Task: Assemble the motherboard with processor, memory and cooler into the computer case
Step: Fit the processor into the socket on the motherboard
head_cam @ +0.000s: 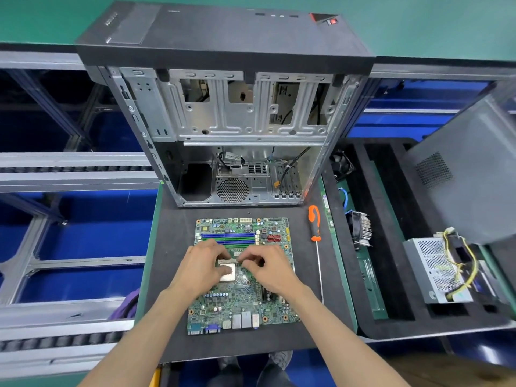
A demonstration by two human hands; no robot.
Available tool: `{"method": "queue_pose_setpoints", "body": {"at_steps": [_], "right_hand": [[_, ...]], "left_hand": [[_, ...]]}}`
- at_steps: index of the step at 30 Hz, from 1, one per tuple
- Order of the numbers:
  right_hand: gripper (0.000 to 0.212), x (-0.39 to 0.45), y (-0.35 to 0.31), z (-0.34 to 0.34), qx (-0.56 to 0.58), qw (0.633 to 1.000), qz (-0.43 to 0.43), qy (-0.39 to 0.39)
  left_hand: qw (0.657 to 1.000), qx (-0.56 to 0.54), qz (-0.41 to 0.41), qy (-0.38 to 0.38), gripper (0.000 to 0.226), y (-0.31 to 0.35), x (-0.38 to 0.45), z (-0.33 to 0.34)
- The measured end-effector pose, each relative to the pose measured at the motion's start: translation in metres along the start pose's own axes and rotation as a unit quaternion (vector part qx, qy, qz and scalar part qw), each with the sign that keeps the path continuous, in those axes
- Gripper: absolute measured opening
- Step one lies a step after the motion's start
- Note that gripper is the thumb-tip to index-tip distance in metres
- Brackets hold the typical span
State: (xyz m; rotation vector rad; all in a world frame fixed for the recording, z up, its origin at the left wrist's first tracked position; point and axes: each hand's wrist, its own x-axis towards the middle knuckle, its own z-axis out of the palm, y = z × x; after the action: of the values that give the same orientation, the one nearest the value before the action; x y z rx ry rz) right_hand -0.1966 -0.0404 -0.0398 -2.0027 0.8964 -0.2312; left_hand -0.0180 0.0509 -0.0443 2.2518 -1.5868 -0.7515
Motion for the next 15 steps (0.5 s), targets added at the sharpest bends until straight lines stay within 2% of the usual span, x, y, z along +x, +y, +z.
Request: {"method": "queue_pose_setpoints", "body": {"at_steps": [2, 4, 7, 11, 13, 15], "right_hand": [[0.012, -0.002, 0.000, -0.002, 0.023, 1.000, -0.008, -0.004], [0.023, -0.004, 0.001, -0.002, 0.009, 1.000, -0.011, -0.010], [0.037, -0.003, -0.004, 0.002, -0.023, 0.999, 0.025, -0.012], [0.029, 0.005, -0.013, 0.001, 0.048, 0.993, 0.104, -0.015], [0.024, 0.007, -0.016, -0.003, 0.044, 0.990, 0.126, -0.048], [0.030, 0.010, -0.019, -0.008, 0.008, 0.988, 0.132, -0.074]], "left_hand": [[1.000, -0.004, 0.002, -0.004, 0.028, 0.000, 0.001, -0.001], [1.000, -0.006, 0.004, -0.007, 0.027, -0.001, 0.001, -0.001], [1.000, -0.009, 0.006, -0.007, 0.025, 0.000, 0.002, -0.001], [1.000, -0.013, 0.008, -0.012, 0.025, 0.000, 0.004, -0.002], [1.000, -0.012, 0.008, -0.012, 0.025, -0.001, 0.004, -0.002], [1.000, -0.013, 0.008, -0.013, 0.026, -0.002, 0.004, -0.002]]}}
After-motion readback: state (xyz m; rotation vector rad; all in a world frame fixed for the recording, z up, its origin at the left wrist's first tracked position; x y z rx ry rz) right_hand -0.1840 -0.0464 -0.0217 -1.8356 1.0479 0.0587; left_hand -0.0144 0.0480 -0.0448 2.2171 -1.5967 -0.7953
